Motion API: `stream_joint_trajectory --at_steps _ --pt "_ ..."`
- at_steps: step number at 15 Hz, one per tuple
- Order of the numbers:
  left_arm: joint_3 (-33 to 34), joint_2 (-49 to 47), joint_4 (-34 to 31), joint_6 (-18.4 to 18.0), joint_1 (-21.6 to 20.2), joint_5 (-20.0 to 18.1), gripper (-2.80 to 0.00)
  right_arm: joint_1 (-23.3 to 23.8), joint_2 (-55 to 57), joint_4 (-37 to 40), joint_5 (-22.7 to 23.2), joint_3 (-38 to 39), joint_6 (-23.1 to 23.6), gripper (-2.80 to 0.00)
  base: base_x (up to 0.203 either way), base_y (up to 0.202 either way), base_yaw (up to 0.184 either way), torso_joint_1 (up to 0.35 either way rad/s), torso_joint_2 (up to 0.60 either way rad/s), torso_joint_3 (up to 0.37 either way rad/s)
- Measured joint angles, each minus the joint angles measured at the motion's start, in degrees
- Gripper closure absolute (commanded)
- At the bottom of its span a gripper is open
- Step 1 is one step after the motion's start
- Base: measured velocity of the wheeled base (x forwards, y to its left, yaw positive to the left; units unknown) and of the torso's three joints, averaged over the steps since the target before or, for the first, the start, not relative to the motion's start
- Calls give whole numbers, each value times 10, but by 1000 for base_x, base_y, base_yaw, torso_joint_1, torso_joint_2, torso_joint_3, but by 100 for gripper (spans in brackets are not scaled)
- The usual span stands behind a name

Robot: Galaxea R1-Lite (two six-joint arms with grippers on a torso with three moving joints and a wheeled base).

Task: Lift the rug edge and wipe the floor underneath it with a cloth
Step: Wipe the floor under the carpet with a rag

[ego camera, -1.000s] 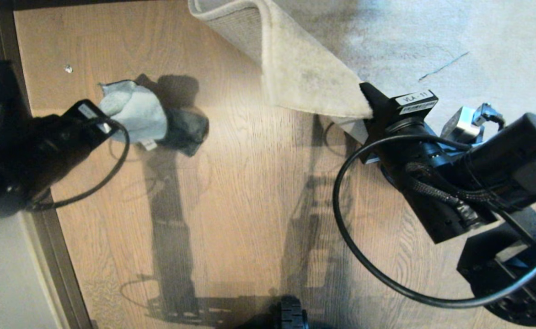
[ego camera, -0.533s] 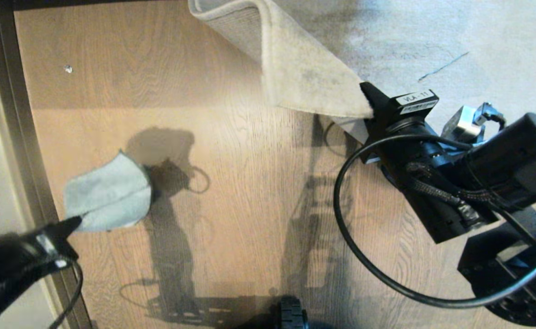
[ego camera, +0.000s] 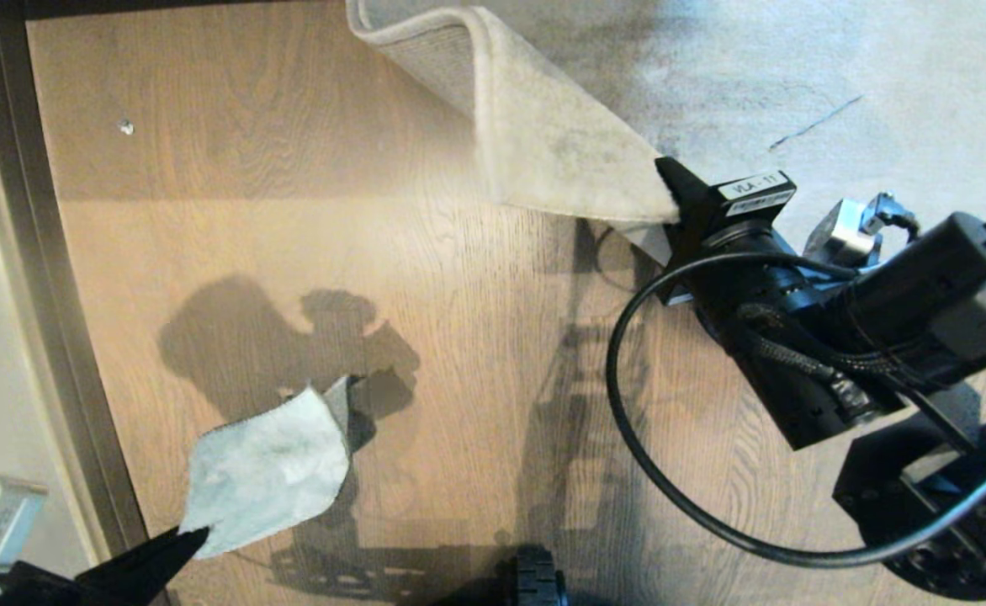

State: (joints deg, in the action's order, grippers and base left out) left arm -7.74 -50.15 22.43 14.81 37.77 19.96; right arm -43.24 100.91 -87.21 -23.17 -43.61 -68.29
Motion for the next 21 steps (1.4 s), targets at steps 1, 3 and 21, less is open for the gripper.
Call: stream_joint_trajectory --at_steps 1,3,21 --pt "-1 -10 1 1 12 -1 0 0 2 0 0 0 0 0 0 0 0 0 0 0" --pt "-15 -42 5 14 30 -5 0 0 4 0 0 -1 1 0 0 0 0 0 0 0" --pt "-393 -505 167 115 84 15 0 21 -6 -1 1 15 1 0 0 0 0 0 0 0"
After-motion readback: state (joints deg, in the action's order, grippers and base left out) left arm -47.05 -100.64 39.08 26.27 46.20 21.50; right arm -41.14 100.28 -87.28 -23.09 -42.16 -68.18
